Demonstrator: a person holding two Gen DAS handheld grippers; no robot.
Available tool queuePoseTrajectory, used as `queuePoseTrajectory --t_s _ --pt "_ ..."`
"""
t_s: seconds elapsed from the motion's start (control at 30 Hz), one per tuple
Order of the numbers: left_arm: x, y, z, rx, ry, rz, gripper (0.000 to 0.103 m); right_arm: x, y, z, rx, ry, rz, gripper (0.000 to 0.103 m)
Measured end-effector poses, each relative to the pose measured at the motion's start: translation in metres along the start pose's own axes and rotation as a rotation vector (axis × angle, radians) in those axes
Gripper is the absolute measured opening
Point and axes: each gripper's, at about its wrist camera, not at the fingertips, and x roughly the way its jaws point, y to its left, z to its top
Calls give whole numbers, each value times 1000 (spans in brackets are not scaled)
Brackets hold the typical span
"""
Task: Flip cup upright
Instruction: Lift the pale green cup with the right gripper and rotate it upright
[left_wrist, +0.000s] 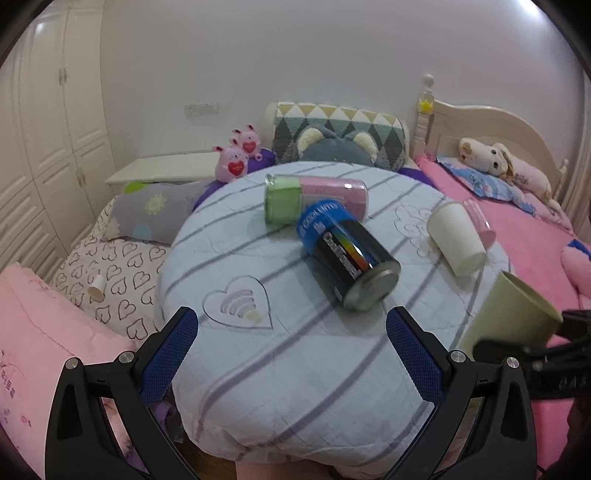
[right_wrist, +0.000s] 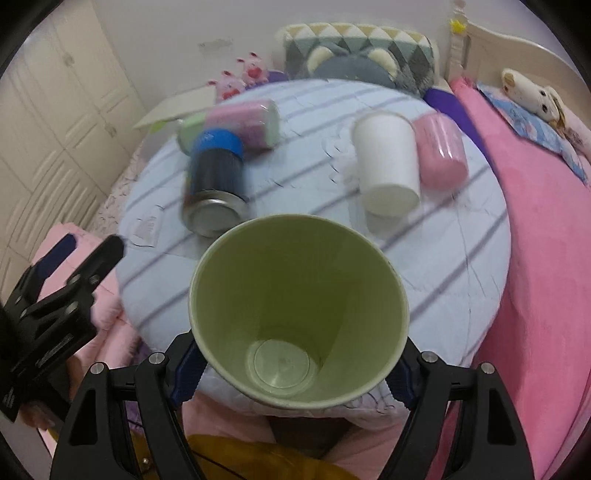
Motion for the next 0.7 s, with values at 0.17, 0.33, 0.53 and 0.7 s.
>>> queuePoseTrajectory --t_s 0.17,0.33,0.53,0.7 --pt "9 -7 -3 9 30 6 103 12 11 12 -44 -25 -23 81" --pt "11 -5 -4 -3 46 15 103 33 11 7 -37 16 3 78" --pt "7 -10 -1 -1 44 8 103 32 8 -5 -52 50 51 78" --pt "3 -23 1 14 33 -15 103 31 0 -12 -23 85 73 79"
